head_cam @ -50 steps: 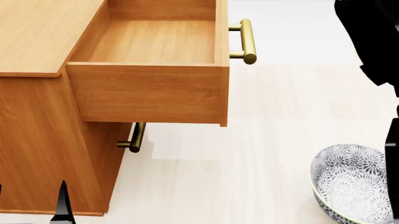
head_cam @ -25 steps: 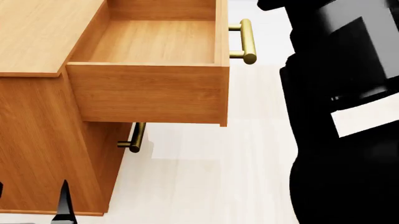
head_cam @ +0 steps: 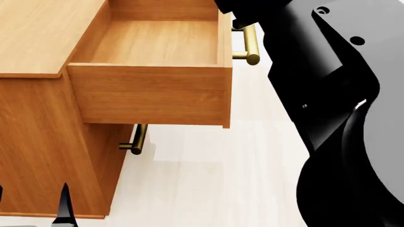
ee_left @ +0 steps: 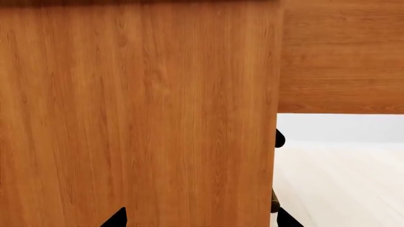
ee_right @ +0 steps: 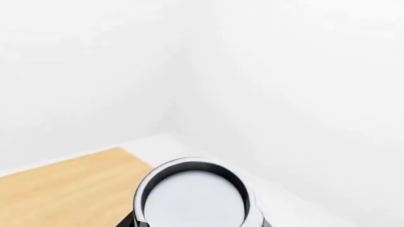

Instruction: Put the ketchup in the top drawer of the cabinet.

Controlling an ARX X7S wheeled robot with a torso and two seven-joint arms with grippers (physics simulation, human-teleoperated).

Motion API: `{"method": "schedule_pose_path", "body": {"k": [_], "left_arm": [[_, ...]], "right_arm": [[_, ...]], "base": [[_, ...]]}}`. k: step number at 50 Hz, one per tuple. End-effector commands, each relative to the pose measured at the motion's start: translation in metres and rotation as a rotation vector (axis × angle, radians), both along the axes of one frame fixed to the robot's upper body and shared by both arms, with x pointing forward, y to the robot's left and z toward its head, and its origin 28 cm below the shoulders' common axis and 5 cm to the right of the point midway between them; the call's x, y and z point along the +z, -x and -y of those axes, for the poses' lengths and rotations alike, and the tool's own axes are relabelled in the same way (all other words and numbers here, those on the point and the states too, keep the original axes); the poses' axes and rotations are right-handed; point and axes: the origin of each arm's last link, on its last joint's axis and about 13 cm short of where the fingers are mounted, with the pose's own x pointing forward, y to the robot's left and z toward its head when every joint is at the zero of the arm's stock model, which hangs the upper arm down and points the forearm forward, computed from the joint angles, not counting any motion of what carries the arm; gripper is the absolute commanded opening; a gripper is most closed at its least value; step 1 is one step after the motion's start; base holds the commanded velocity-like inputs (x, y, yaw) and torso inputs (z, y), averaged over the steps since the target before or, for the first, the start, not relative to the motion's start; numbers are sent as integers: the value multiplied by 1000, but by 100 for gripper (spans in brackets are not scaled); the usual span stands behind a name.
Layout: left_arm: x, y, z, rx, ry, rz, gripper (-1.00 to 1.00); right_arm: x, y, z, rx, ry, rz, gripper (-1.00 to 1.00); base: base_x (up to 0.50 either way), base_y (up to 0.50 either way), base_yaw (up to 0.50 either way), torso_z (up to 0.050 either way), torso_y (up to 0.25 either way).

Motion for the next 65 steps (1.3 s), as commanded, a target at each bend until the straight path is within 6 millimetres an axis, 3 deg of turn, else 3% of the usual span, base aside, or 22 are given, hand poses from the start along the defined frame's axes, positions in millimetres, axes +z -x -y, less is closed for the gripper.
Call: {"method": "schedule_pose_path", "body": {"k": [1,13,30,48,65], "left_arm": [[-1,0,-1,2,0,-5,100],[-3,1,-1,2,1,-12,100],[-4,1,-1,4,4,-14,100],[-6,2,-1,1,4,-18,100],[-9,1,-1,1,4,-25,100]], "right_arm": [[-14,0,3,-21,122,-134,-100],[-32,-5,4,74,191,-189,-100],[-57,-10,5,67,239,-263,-100],[-72,-15,6,144,8,-333,-100],[-93,-19,9,117,20,-377,-100]], "base": [[0,0,0,0,0],[0,0,0,0,1],[0,0,0,0,0],[1,0,0,0,1],[0,0,0,0,0]]}}
